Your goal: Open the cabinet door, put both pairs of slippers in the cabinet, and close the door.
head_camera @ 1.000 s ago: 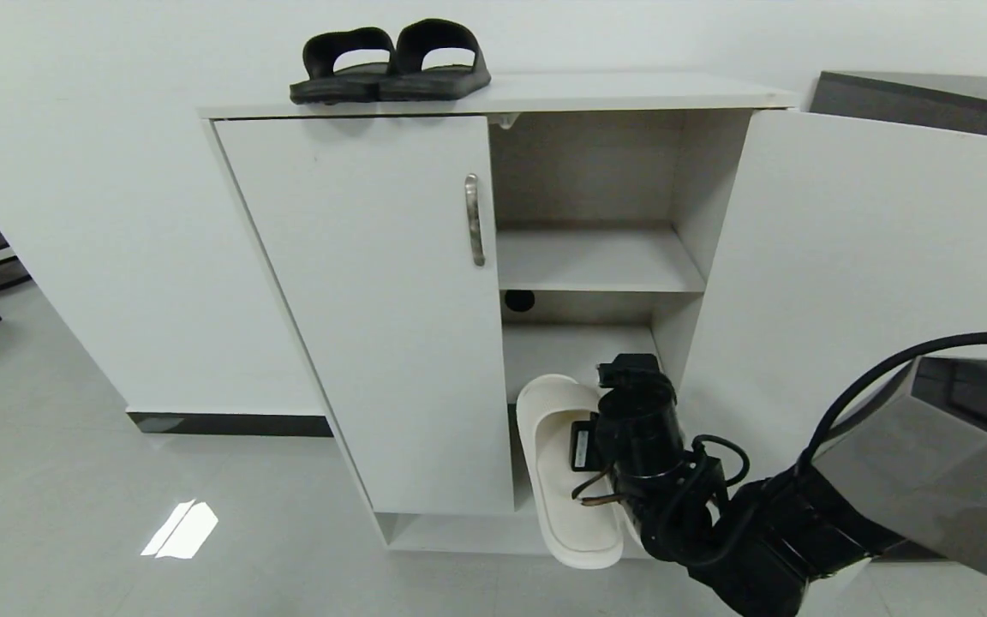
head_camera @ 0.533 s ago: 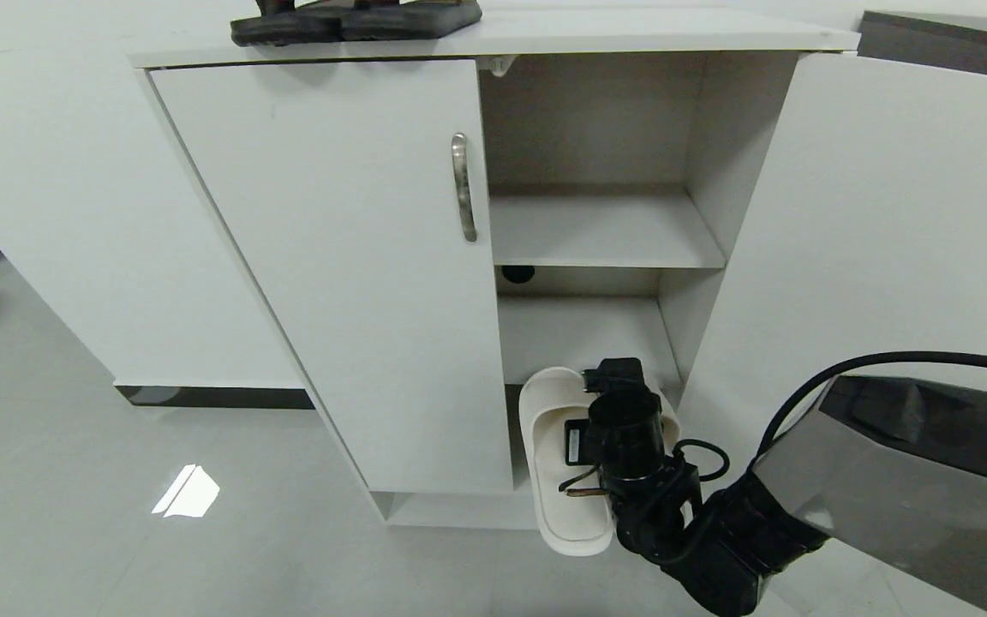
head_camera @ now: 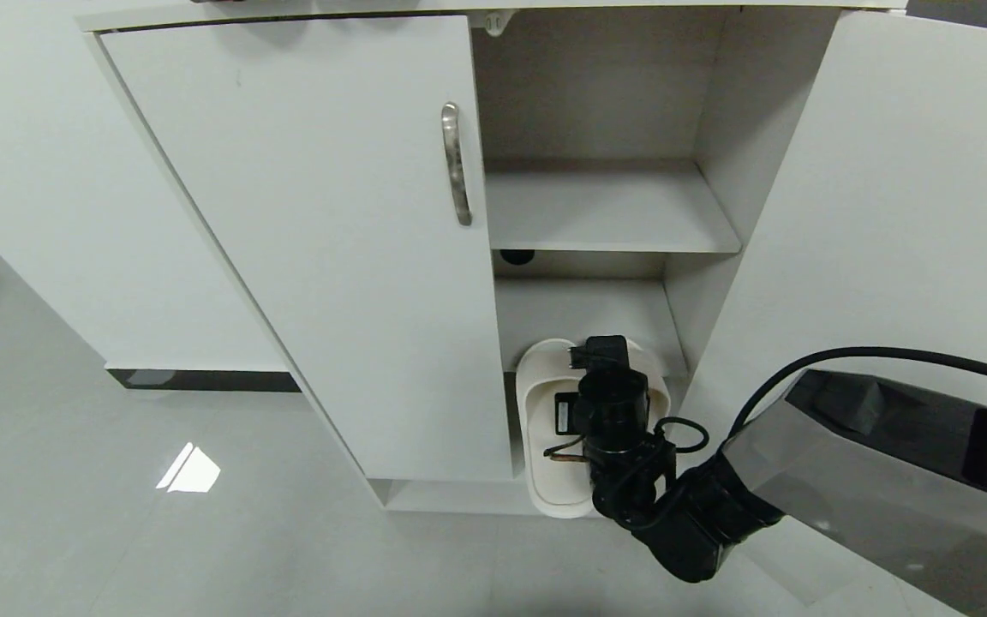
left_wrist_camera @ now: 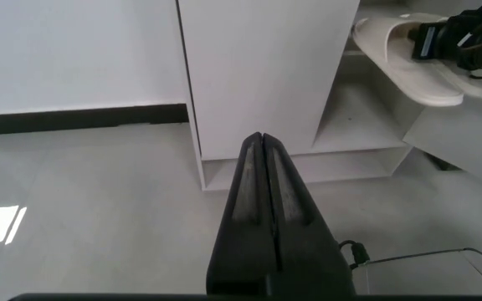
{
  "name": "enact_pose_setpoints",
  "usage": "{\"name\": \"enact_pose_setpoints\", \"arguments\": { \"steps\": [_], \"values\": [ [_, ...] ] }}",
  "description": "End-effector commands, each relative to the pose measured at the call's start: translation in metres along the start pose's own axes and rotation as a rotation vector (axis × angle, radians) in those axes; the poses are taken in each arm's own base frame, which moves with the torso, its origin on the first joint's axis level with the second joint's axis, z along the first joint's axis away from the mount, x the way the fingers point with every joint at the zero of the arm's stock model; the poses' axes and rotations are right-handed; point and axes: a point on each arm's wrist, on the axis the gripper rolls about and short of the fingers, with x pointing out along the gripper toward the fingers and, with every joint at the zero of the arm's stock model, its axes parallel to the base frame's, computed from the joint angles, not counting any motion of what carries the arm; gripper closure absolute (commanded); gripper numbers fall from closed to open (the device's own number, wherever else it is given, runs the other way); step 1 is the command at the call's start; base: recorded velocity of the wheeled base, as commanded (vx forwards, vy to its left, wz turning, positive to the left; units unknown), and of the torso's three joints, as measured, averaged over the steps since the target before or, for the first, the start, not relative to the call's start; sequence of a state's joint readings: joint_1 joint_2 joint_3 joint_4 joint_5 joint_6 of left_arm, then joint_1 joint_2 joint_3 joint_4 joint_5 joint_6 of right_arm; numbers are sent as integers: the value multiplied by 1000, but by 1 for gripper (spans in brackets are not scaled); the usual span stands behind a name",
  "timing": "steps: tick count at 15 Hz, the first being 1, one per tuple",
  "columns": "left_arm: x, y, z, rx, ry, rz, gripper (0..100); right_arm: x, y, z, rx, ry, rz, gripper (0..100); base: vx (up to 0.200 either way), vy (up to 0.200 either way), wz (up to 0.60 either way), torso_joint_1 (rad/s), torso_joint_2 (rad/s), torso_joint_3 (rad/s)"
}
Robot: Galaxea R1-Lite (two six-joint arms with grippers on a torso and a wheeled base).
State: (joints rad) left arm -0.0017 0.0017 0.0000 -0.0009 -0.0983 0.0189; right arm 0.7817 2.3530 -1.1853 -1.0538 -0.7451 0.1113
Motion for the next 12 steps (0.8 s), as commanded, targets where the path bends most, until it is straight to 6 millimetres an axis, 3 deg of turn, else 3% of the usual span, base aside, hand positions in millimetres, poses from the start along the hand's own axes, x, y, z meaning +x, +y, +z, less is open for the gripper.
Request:
{"name": "enact_pose_setpoints", "arguments": {
  "steps": [1,4,12],
  "values": [
    [0,0,0,-1,1,0,100,4,-1,-5,-6,3,-8,100,0,0,0,0,0,0],
    [0,0,0,2,1,0,100,23,-4,-6,12,-18,-35,100,200,0,0,-6,1,-1],
    [0,0,0,1,1,0,100,49,-4,-17,10,-38,-61,100,200,0,0,4,4,1]
  ]
}}
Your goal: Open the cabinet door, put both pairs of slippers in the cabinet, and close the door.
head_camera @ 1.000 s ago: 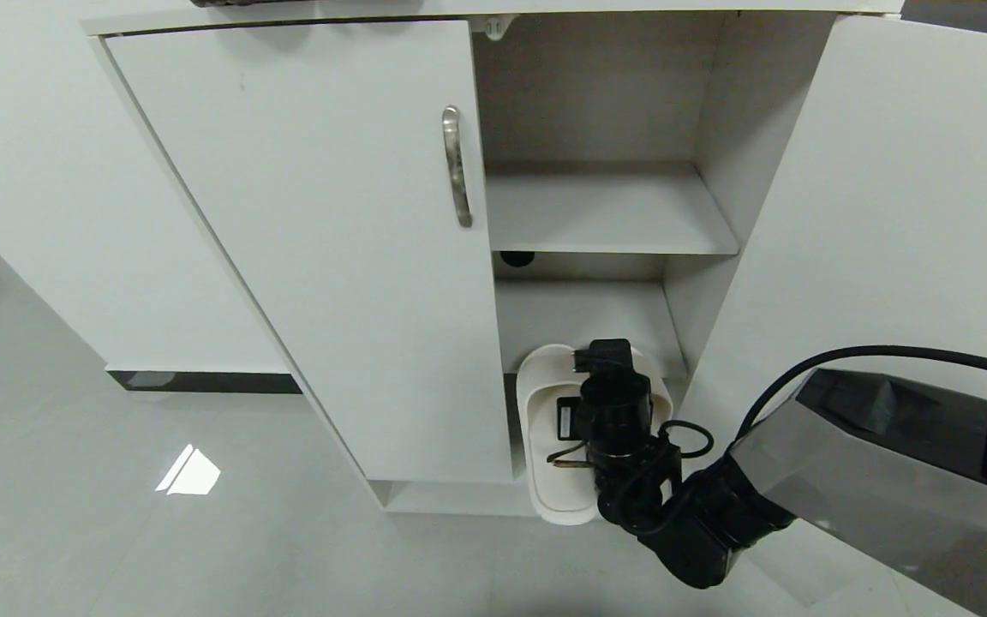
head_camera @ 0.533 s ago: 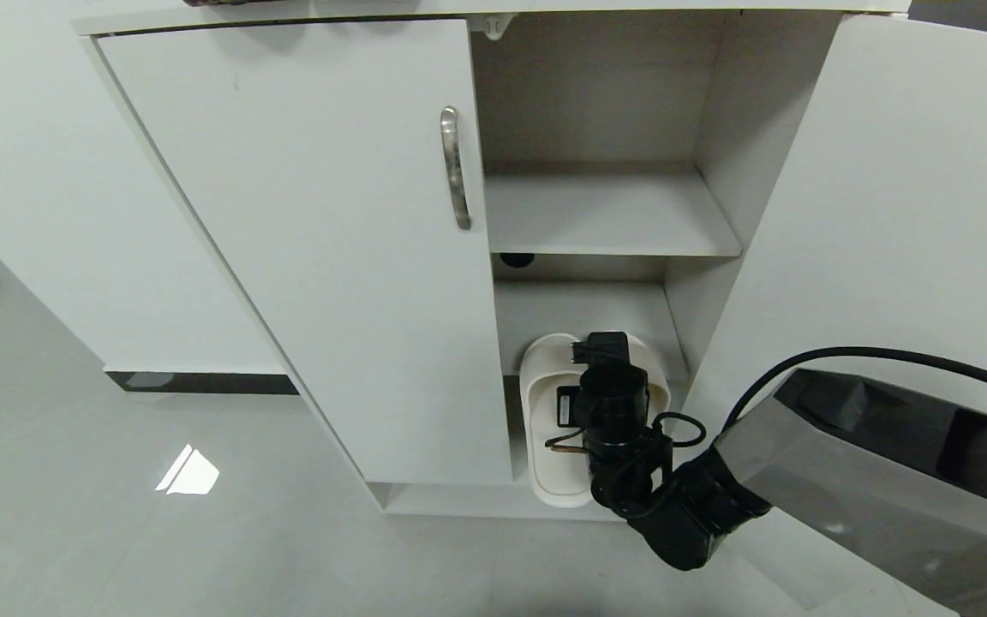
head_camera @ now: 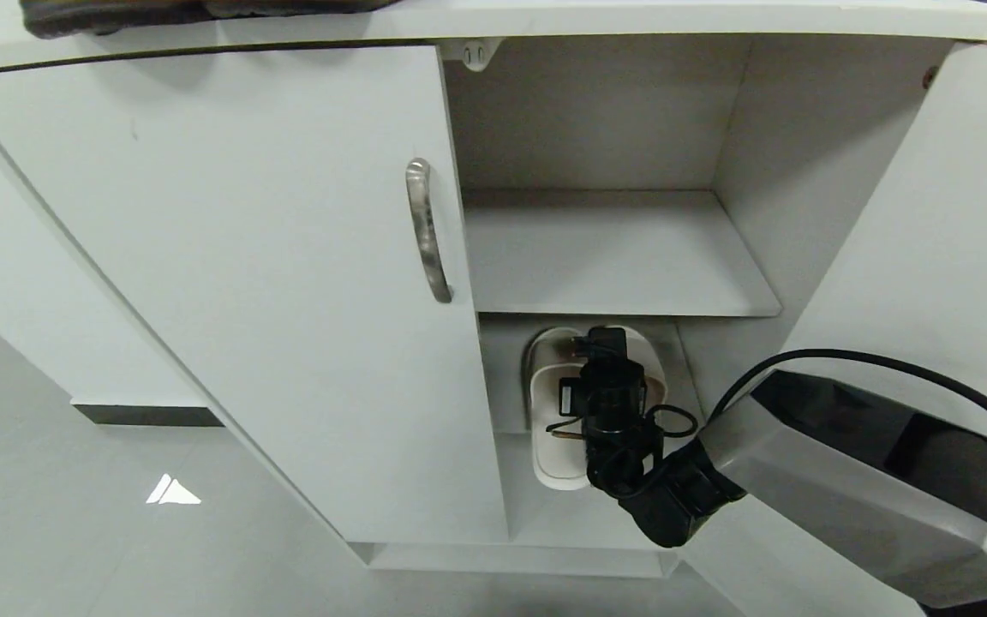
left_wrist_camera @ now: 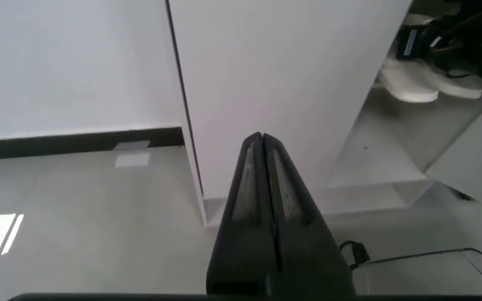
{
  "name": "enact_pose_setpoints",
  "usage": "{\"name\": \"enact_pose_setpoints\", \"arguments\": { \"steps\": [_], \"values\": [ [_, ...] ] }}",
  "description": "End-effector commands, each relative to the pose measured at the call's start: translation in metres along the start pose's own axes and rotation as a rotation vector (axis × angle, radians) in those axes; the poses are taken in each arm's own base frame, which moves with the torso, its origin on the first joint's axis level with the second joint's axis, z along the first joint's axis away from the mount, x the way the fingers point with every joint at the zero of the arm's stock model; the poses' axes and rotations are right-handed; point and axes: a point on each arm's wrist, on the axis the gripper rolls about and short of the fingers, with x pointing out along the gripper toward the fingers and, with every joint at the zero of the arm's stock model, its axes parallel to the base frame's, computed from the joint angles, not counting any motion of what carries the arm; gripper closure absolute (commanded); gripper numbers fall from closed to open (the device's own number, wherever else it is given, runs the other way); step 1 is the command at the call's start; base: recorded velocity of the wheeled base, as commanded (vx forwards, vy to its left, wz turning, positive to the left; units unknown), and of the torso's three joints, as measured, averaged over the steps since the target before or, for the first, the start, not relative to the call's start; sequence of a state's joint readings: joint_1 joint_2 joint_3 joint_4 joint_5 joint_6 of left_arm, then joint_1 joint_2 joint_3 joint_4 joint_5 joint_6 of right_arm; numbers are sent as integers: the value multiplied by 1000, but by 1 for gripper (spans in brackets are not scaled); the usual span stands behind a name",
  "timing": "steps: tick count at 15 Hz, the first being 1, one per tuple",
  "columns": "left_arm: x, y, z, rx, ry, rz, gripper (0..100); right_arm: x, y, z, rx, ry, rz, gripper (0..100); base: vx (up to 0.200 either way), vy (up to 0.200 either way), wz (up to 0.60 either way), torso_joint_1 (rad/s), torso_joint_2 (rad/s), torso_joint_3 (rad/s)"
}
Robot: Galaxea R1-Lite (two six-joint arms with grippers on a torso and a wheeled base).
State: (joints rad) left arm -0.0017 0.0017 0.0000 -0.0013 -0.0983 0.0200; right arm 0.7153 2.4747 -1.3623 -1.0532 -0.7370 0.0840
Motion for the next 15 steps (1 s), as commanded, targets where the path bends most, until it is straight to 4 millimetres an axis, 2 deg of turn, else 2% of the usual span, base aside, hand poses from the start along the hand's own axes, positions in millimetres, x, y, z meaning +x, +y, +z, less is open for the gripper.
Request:
{"name": "enact_pose_setpoints", "arguments": {
  "steps": [1,5,9,10,12,14,15],
  "values": [
    [0,0,0,0,1,0,100,9,2,-8,0,-4,-7,100,200,0,0,2,7,-2],
    [0,0,0,0,1,2,100,24,3,-10,-6,-25,-20,100,0,0,0,0,0,0],
    [0,0,0,-2,1,0,100,30,2,-18,-21,-8,-28,100,0,0,0,0,0,0],
    [0,0,0,-2,1,0,100,30,2,-18,-20,-7,-28,0,0,0,0,0,0,0],
    [0,0,0,-3,1,0,100,25,2,-14,-14,-10,-22,0,0,0,0,0,0,0],
    [0,0,0,-6,1,2,100,-4,-3,5,-28,5,8,0,0,0,0,0,0,0],
    [0,0,0,-6,1,2,100,-4,-3,5,-28,5,8,0,0,0,0,0,0,0]
  ]
}}
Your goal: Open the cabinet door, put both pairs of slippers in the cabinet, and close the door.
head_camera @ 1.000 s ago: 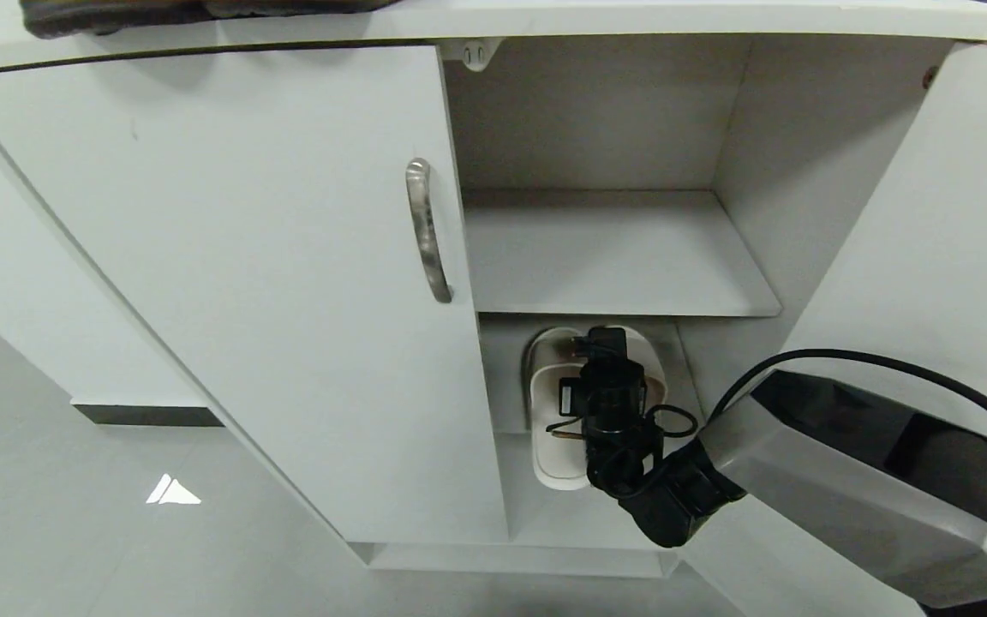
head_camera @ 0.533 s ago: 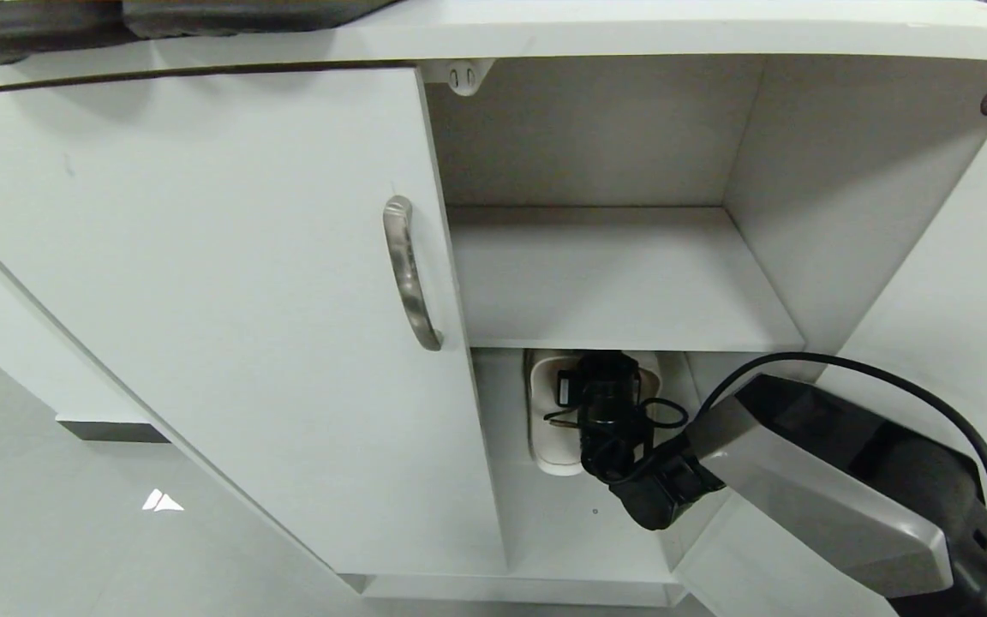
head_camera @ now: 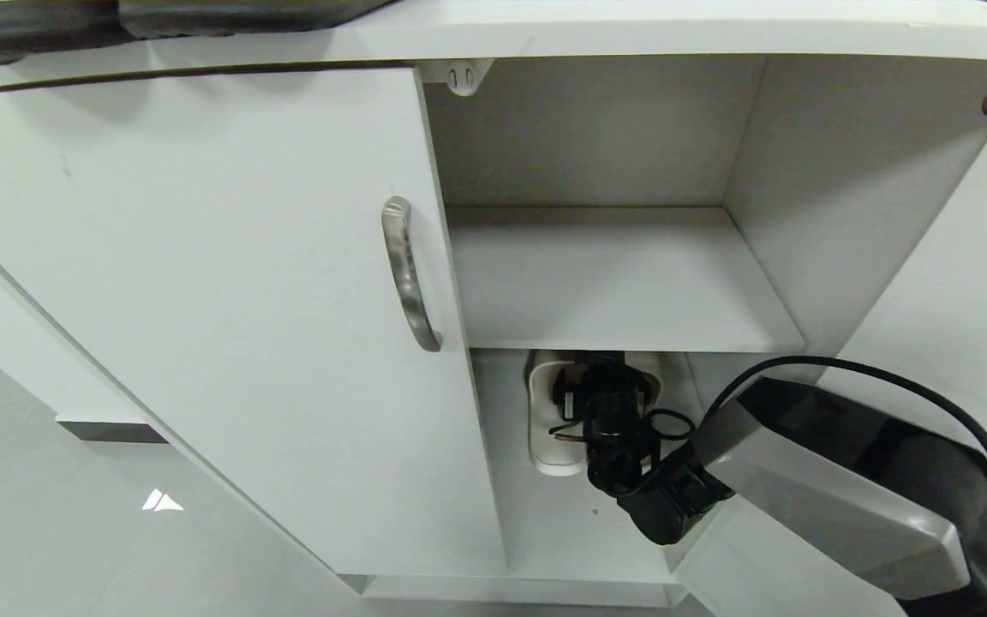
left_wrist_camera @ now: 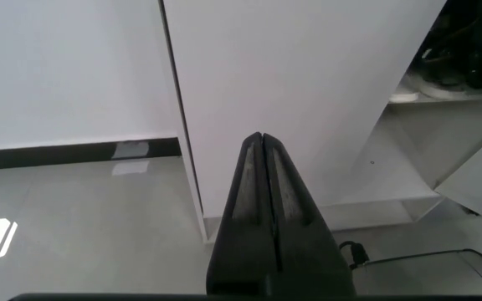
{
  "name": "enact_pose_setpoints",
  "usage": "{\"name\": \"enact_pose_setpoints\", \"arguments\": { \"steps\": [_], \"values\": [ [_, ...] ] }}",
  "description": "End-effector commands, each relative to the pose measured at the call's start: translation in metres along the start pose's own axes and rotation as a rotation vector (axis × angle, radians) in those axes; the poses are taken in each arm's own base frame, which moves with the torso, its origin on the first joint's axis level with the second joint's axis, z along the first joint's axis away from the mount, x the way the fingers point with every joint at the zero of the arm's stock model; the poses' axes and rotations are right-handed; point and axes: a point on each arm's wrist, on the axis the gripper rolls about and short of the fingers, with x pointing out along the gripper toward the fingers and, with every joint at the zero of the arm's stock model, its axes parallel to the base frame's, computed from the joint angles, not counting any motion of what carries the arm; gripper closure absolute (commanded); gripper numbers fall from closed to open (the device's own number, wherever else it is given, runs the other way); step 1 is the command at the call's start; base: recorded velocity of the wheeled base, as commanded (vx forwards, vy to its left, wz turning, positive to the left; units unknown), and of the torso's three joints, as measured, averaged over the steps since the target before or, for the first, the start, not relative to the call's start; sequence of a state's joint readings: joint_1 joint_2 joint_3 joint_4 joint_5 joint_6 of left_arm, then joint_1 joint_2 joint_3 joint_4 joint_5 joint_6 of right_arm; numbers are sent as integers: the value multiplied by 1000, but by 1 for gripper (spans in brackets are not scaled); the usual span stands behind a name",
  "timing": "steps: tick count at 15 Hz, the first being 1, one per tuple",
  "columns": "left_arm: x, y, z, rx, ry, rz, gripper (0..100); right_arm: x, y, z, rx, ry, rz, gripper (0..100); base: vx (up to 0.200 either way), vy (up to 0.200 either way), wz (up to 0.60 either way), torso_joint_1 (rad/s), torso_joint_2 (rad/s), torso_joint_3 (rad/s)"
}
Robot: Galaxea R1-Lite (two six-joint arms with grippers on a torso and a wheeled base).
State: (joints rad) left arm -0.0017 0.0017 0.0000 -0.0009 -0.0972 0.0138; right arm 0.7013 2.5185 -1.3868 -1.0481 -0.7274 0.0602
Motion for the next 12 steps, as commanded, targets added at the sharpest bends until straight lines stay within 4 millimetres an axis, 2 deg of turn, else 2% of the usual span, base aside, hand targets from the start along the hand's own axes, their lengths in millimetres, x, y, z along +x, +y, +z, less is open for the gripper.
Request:
{"name": "enact_pose_setpoints", "arguments": {
  "steps": [1,2,3,6,10,12],
  "values": [
    [0,0,0,0,2,2,100,-42,-9,36,6,0,77,0,0,0,0,0,0,0],
    [0,0,0,0,2,1,100,-53,-14,42,10,-2,108,0,-200,0,0,7,7,2],
    [0,0,0,0,2,1,100,-77,-25,51,4,5,169,0,-200,0,0,2,2,2],
    [0,0,0,0,1,1,100,-113,-43,52,27,18,300,0,-200,0,0,2,2,2],
    [0,0,0,0,1,1,100,-143,-52,51,27,58,438,0,-200,0,0,0,2,5],
    [0,0,0,0,1,1,100,-148,-54,59,41,41,449,0,0,0,0,0,0,0]
  ]
}}
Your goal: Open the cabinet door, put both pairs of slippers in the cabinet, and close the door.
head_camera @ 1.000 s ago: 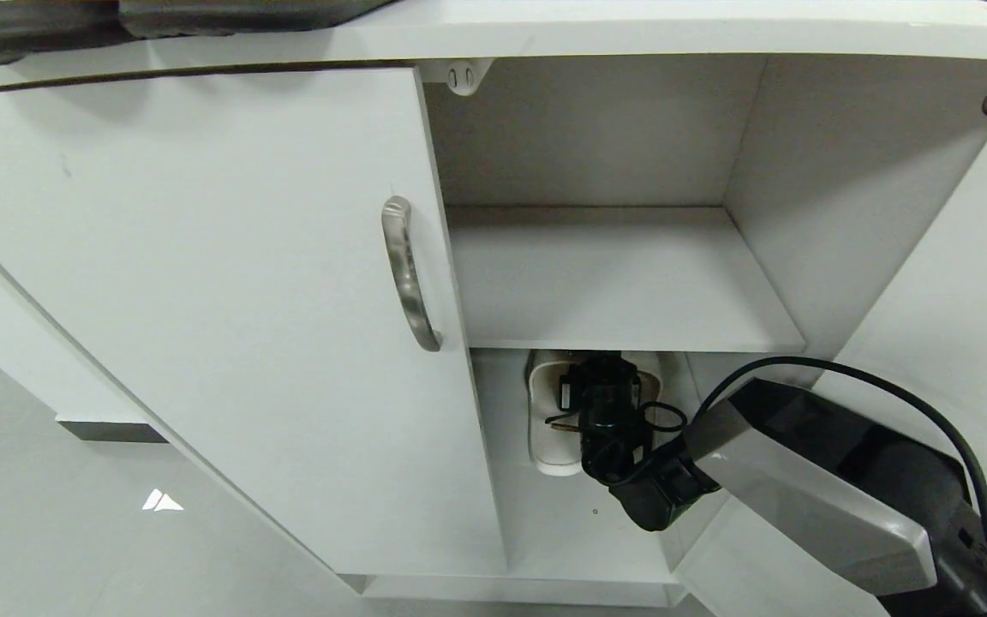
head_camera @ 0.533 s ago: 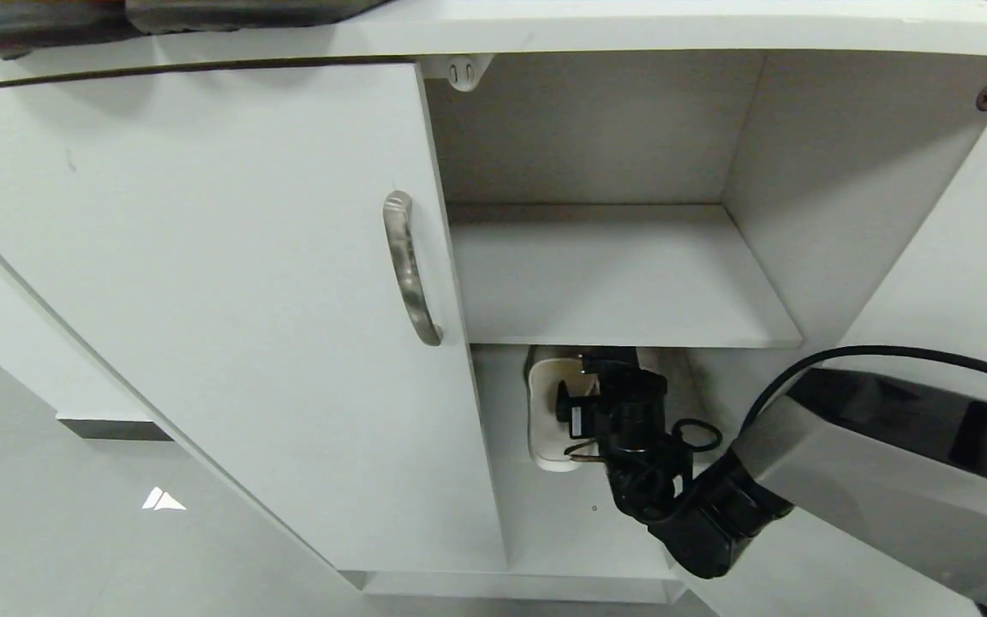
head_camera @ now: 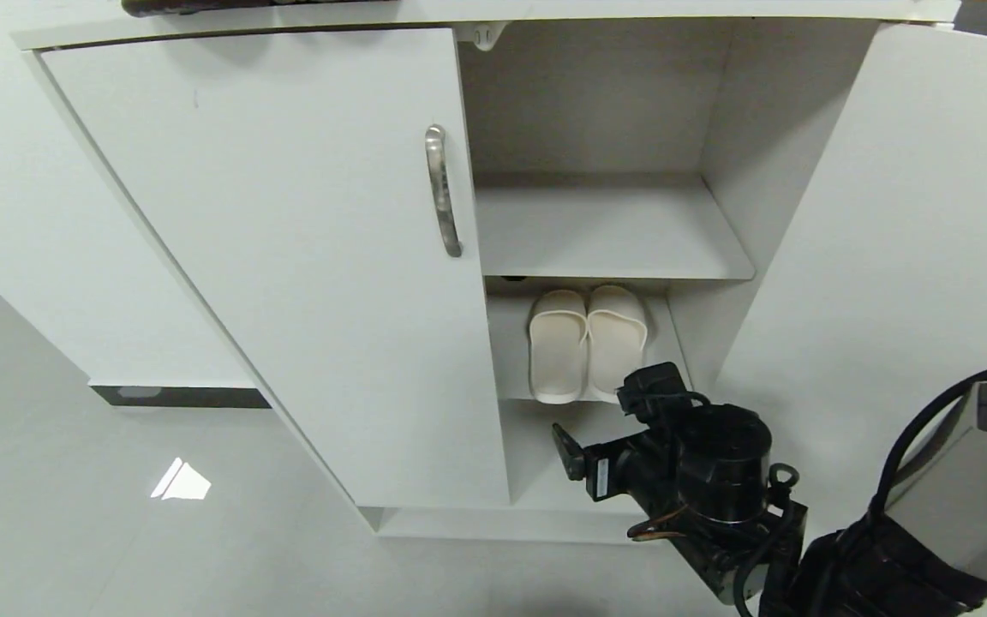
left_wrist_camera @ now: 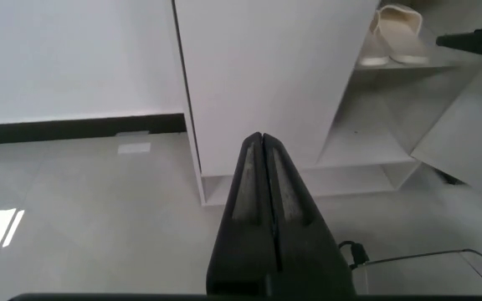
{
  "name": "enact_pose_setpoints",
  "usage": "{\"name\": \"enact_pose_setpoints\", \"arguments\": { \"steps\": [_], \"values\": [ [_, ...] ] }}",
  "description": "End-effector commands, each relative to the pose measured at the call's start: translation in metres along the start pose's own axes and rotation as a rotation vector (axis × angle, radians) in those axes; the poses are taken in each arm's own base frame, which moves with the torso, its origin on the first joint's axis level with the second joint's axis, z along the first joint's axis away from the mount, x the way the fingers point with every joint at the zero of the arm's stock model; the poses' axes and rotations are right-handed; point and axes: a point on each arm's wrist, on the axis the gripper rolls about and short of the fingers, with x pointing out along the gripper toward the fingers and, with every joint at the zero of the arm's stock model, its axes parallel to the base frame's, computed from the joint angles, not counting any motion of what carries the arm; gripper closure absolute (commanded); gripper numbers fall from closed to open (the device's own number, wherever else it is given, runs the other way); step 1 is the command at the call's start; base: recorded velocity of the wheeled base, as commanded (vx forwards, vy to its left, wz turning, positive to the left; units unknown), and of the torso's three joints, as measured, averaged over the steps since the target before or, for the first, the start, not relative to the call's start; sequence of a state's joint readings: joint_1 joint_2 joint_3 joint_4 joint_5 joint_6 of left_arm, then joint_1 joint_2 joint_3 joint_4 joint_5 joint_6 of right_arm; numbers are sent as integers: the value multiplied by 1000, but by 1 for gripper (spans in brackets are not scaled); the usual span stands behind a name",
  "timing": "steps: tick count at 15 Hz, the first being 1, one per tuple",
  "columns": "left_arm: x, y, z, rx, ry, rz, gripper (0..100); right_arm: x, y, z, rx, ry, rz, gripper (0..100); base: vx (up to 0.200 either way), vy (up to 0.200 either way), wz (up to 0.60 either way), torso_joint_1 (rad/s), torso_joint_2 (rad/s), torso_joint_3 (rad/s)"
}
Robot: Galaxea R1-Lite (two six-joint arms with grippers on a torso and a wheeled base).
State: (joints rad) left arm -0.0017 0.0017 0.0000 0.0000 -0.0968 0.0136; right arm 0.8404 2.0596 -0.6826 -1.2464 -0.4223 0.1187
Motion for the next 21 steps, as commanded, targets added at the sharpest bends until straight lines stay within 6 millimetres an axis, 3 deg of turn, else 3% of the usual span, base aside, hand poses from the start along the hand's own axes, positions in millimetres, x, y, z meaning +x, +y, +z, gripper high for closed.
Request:
{"name": "enact_pose_setpoints", "arguments": {
  "steps": [1,4,11,21],
  "values": [
    [0,0,0,2,1,0,100,-14,-1,14,17,-29,37,0,0,0,0,0,0,0],
    [0,0,0,0,0,0,100,-31,3,20,17,-26,103,0,0,0,0,0,0,0],
    [0,0,0,0,0,0,100,-33,6,19,15,-24,115,0,0,0,0,1,0,31],
    [0,0,0,3,0,0,100,-41,3,5,-10,32,135,0,0,0,0,2,3,199]
  ]
}}
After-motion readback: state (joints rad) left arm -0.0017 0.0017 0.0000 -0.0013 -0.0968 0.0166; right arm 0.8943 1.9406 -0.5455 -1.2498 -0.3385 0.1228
